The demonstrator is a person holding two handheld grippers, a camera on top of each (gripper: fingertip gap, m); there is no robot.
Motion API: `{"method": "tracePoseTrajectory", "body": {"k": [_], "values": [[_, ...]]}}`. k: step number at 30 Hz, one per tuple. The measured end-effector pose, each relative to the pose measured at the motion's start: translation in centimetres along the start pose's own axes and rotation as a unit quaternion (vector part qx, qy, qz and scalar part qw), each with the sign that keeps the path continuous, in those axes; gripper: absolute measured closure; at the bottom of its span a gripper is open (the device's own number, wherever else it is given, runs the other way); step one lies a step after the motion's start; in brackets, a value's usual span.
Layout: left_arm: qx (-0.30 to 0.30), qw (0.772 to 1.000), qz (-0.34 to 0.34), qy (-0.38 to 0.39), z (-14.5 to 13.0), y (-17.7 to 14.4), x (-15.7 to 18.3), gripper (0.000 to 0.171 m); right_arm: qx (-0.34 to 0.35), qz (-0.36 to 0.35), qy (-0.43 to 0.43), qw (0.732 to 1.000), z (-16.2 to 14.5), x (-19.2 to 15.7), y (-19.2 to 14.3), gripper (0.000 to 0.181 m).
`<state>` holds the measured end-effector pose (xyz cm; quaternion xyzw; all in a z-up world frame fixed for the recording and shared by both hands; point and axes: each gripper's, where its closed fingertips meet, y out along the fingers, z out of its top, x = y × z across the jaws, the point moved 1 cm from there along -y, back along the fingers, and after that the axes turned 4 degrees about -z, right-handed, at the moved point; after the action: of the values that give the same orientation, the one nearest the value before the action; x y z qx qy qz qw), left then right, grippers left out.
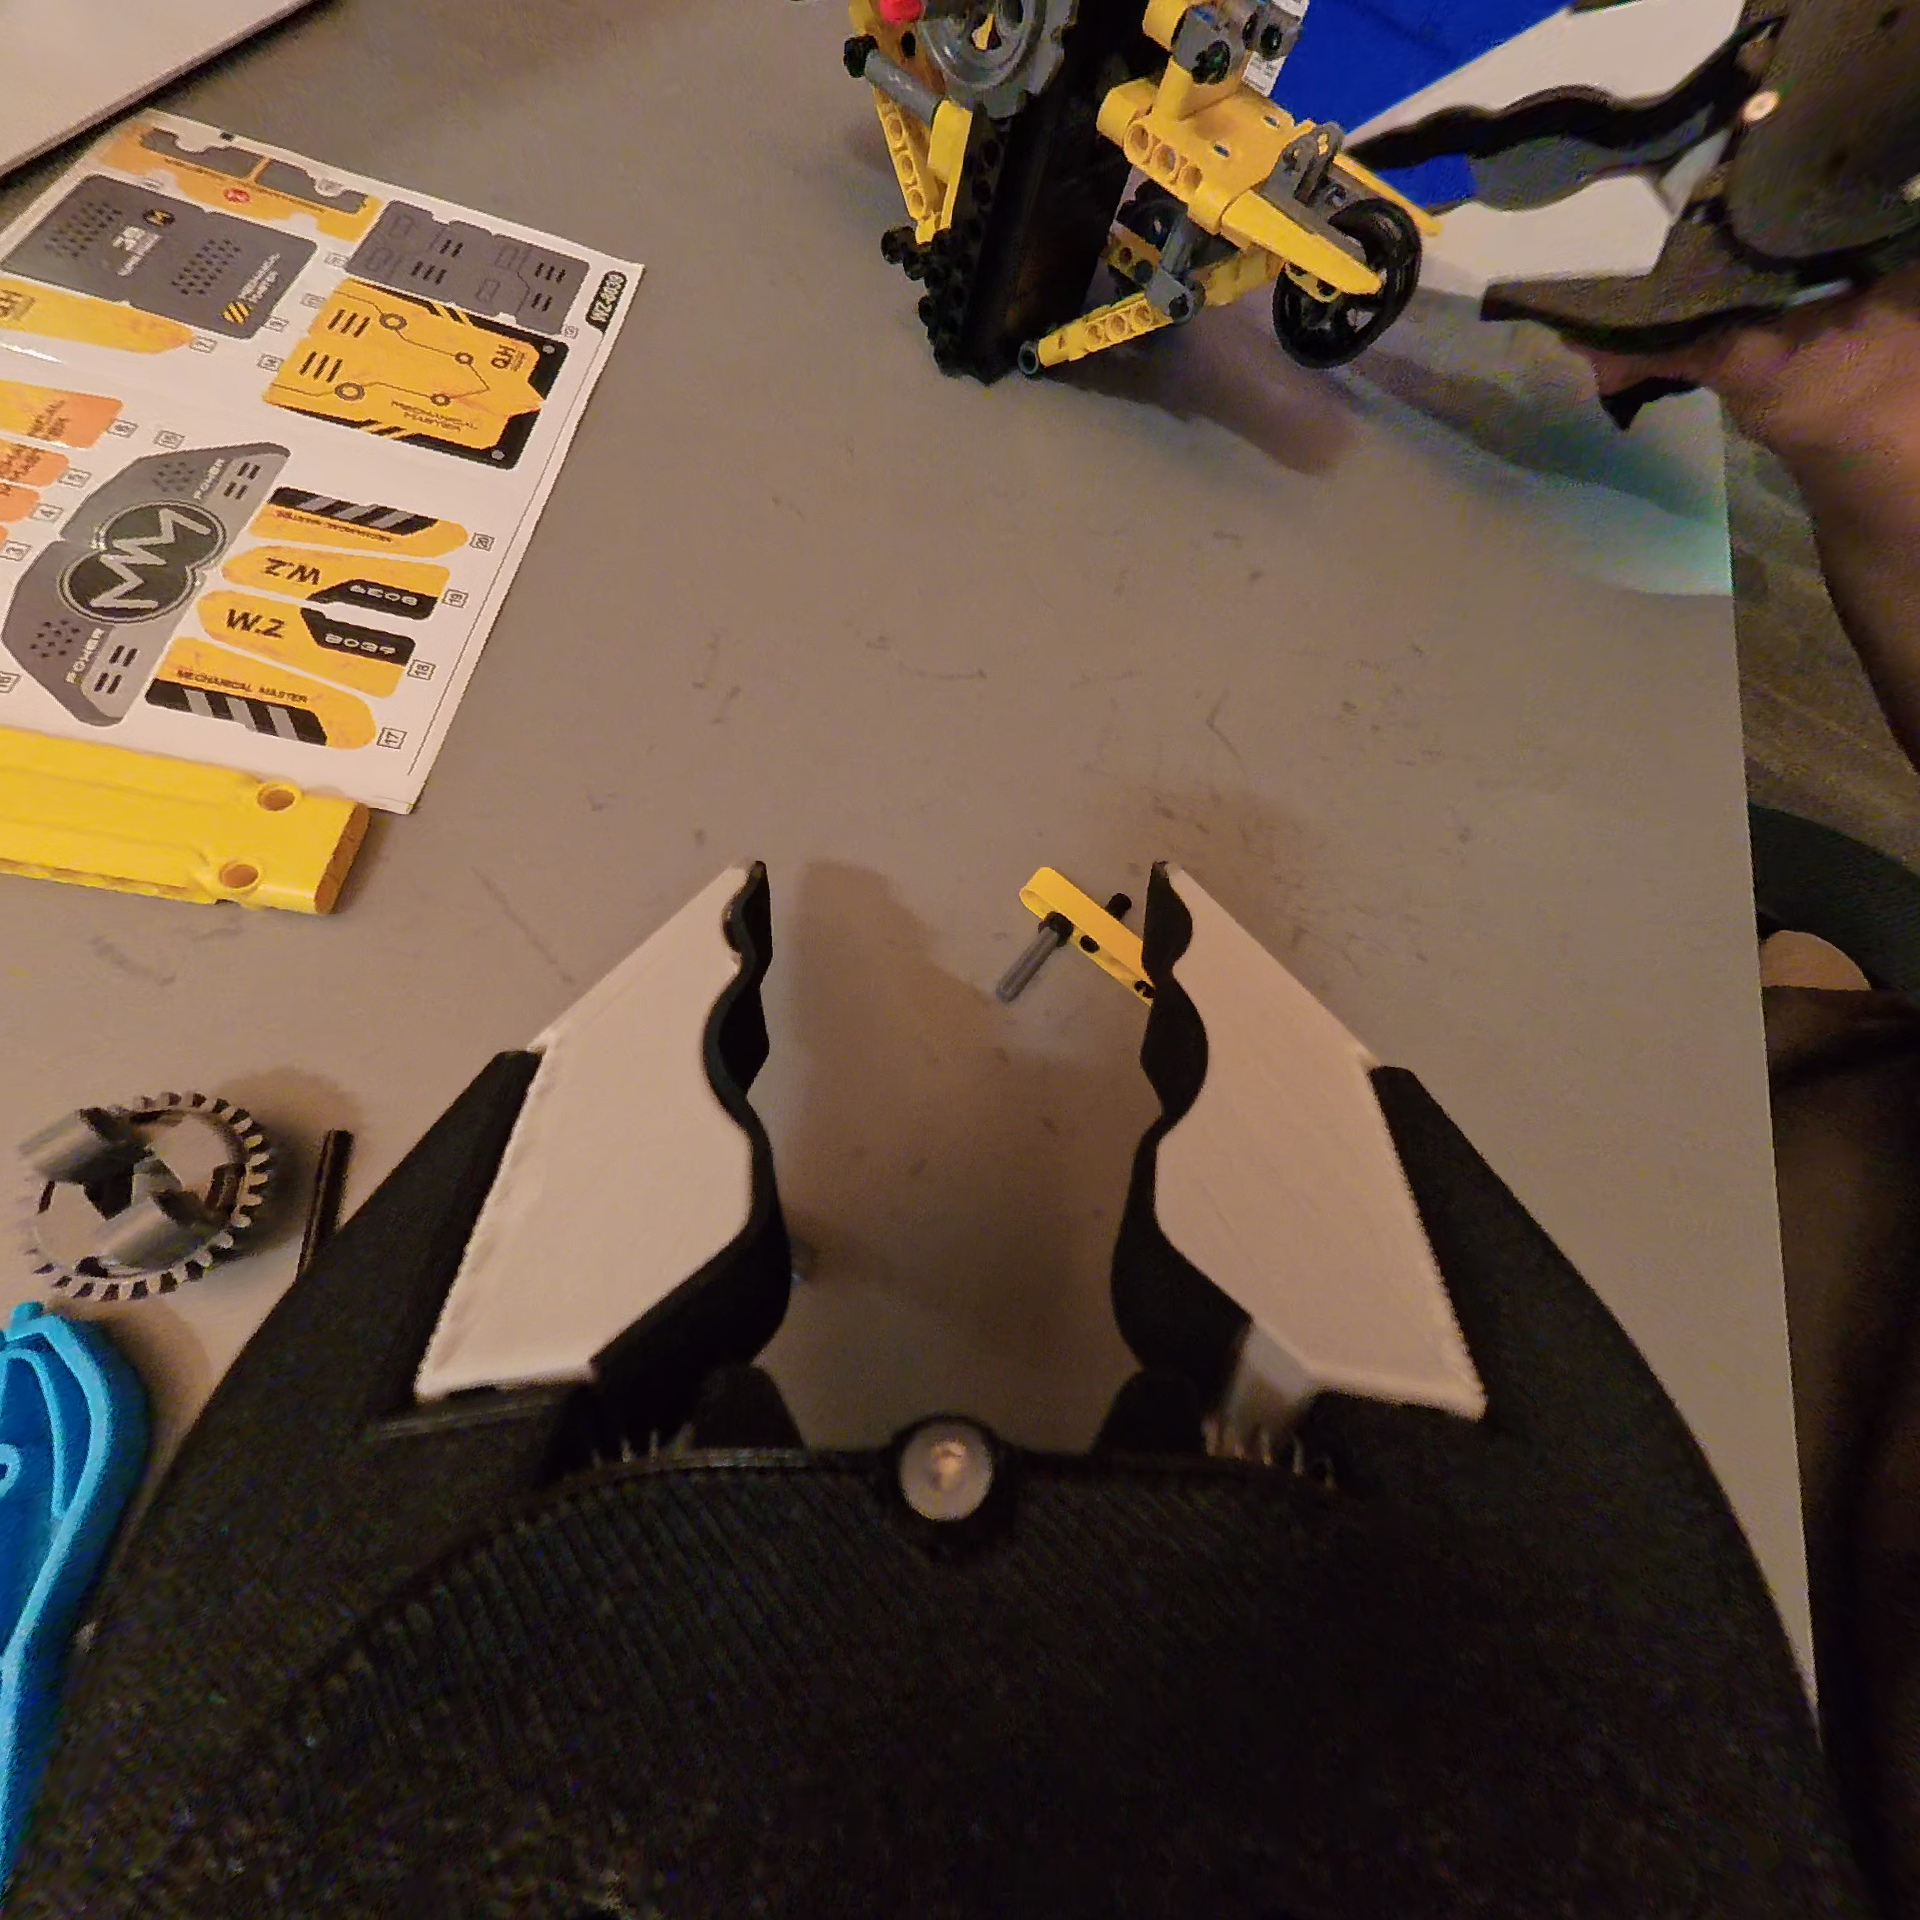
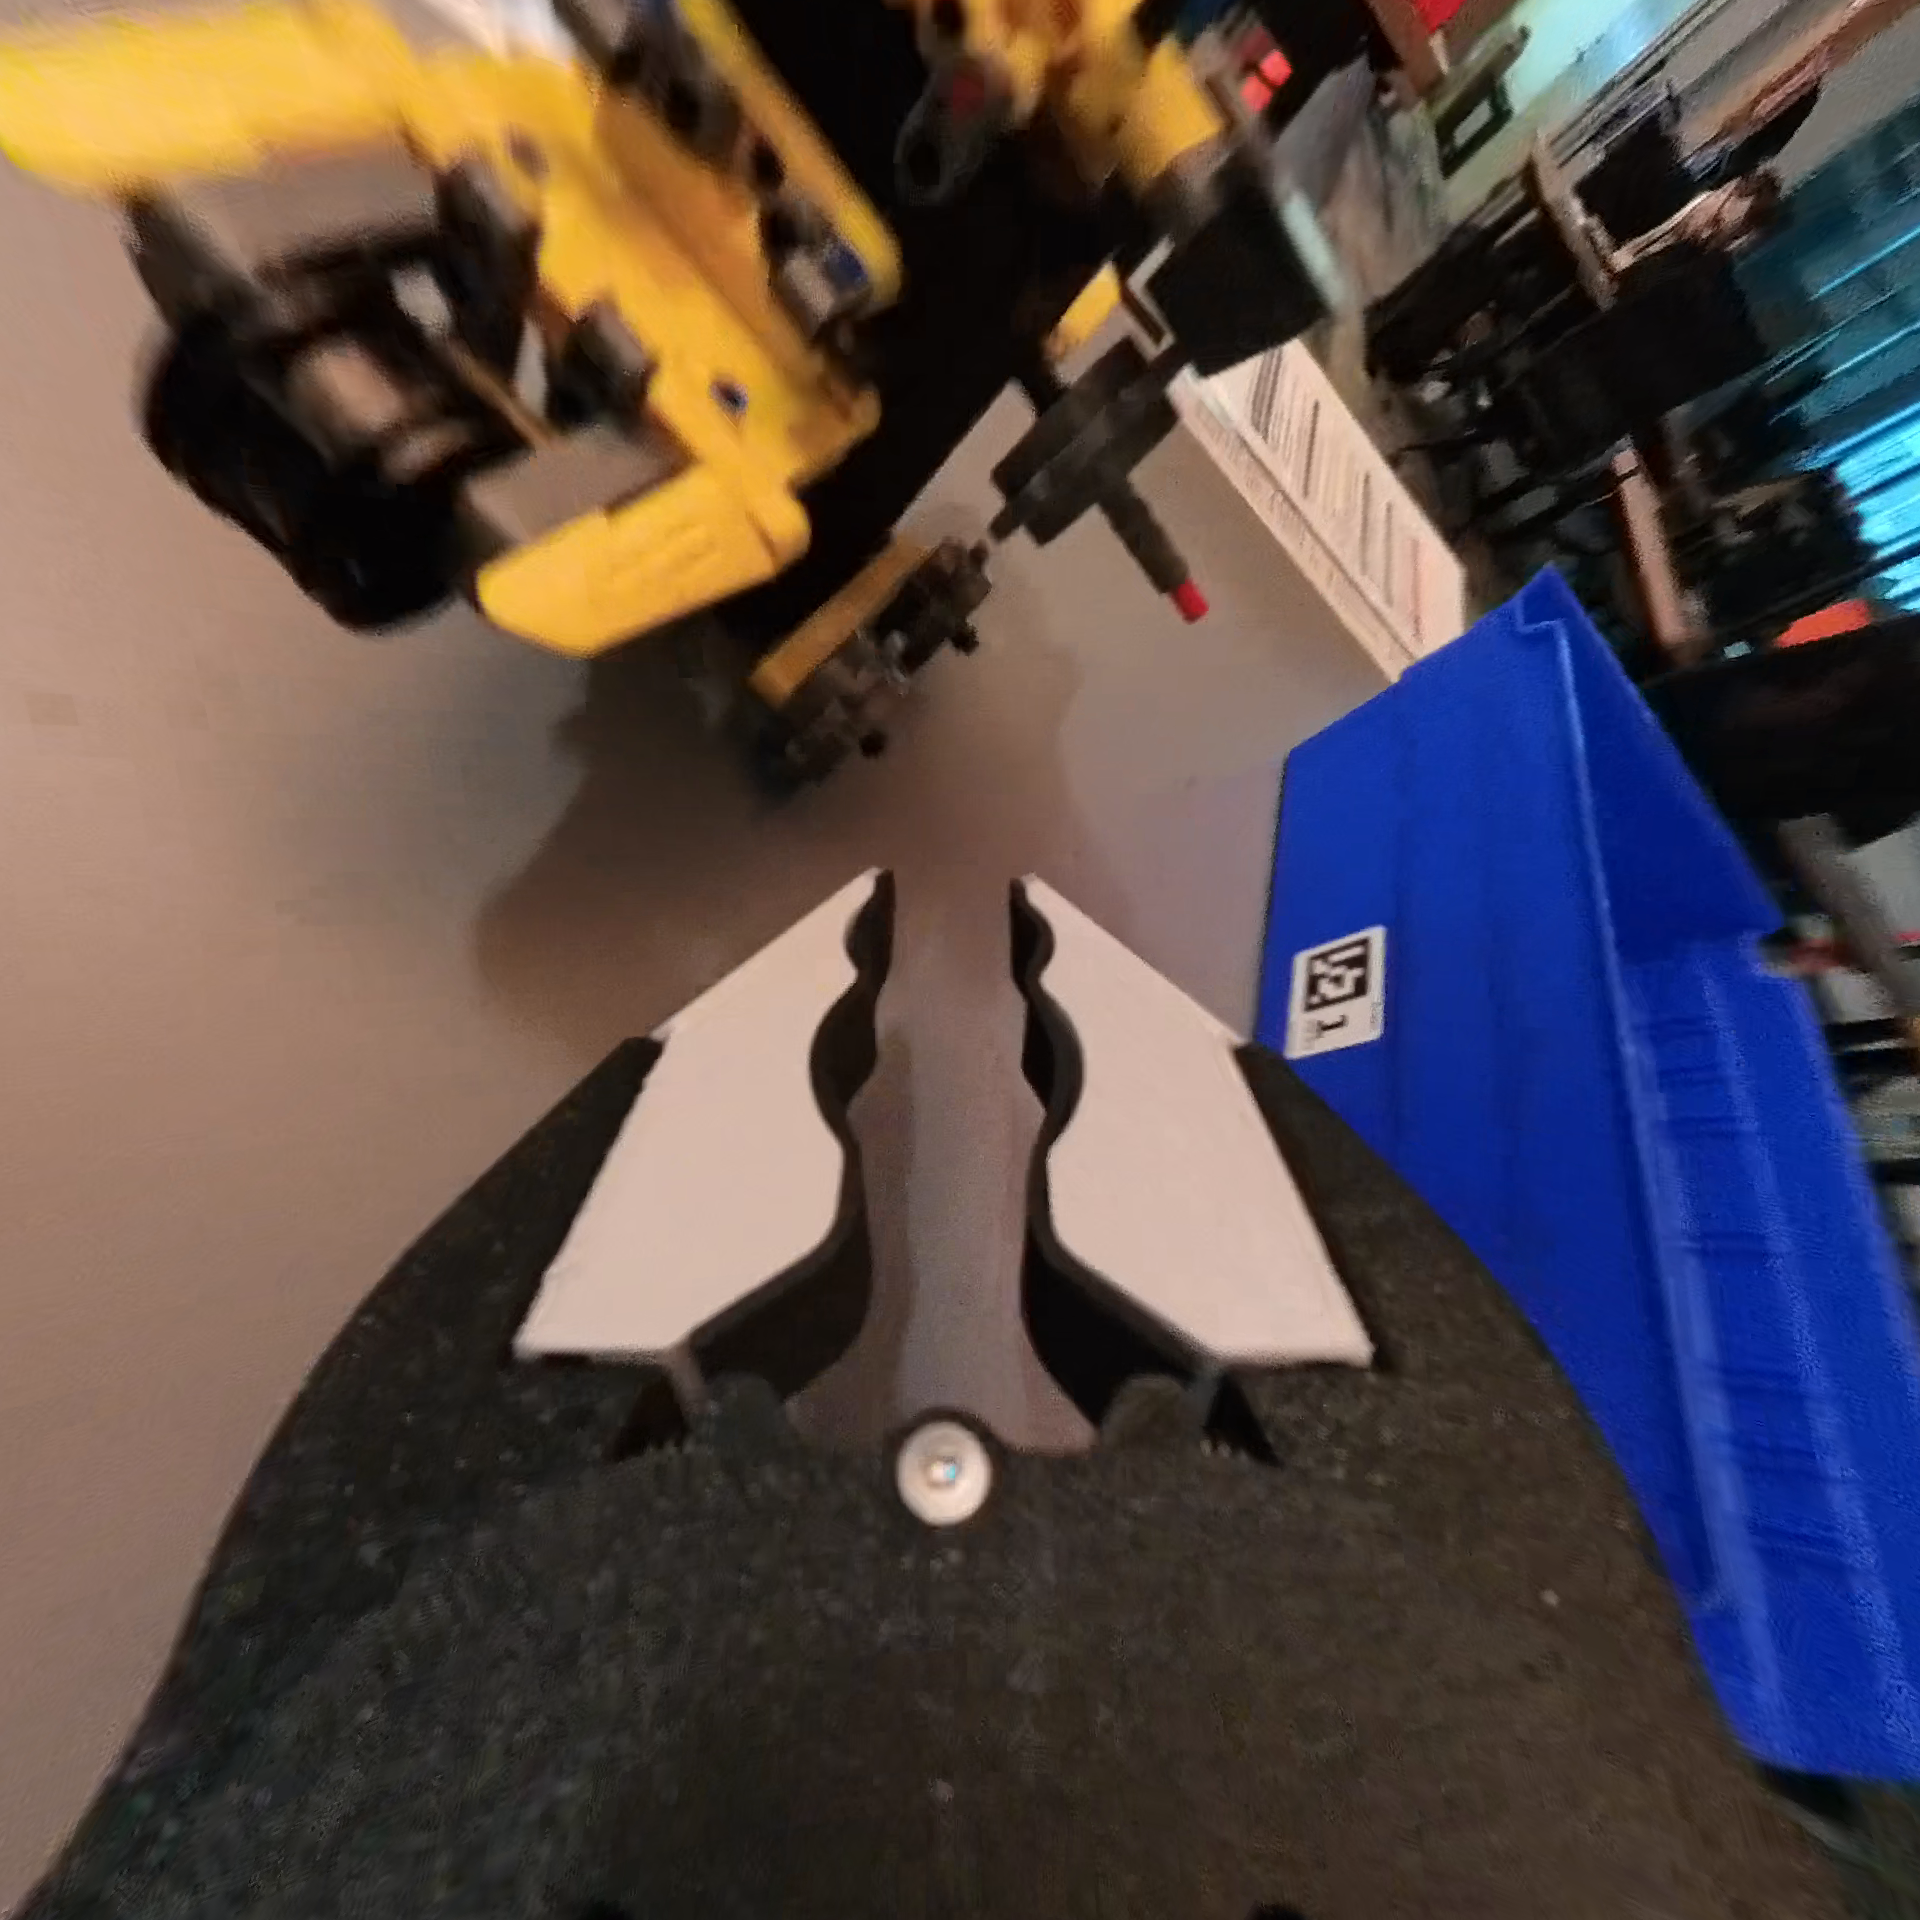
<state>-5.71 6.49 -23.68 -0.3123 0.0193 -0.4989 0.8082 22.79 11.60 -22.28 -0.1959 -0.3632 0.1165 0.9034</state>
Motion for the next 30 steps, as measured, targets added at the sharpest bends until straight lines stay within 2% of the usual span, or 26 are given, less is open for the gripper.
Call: {"method": "tracePoseTrajectory", "body": {"k": [4,6,8,10,13,16,19,25,30], "values": [[0.001,1.000,-0.002,-0.002,0.0,0.0,0.0,0.099,0.068,0.064,0.143,0.985,3.0,-1.1,-2.3,0.138],[0.001,1.000,-0.002,0.002,0.0,0.0,0.1,0.099,0.100,0.084,0.202,0.971,4.1,-1.4,-3.3,0.135],[0.000,1.000,-0.002,0.004,0.0,0.0,0.1,0.099,0.120,0.105,0.241,0.957,4.6,-1.8,-4.0,0.124],[0.000,1.000,-0.005,0.004,0.0,0.0,0.2,0.099,0.111,0.108,0.254,0.955,4.1,-2.1,-4.0,0.121],[0.007,1.000,-0.010,0.000,0.1,-0.1,0.2,0.099,0.116,0.100,0.257,0.954,3.9,-2.3,-4.6,0.118],[0.008,1.000,-0.012,-0.001,0.2,-0.2,0.2,0.099,0.150,0.098,0.243,0.954,5.7,-3.0,-6.1,0.117],[0.001,1.000,-0.009,0.002,0.0,0.0,0.3,0.099,0.163,0.072,0.187,0.966,7.5,-4.1,-6.5,0.117],[-0.002,1.000,-0.006,0.008,0.0,0.0,0.3,0.099,0.162,0.006,0.090,0.983,9.3,-5.2,-5.1,0.120],[-0.001,1.000,-0.007,0.009,0.0,0.0,0.4,0.099,0.127,-0.026,0.056,0.990,8.8,-5.5,-2.9,0.121]]}}
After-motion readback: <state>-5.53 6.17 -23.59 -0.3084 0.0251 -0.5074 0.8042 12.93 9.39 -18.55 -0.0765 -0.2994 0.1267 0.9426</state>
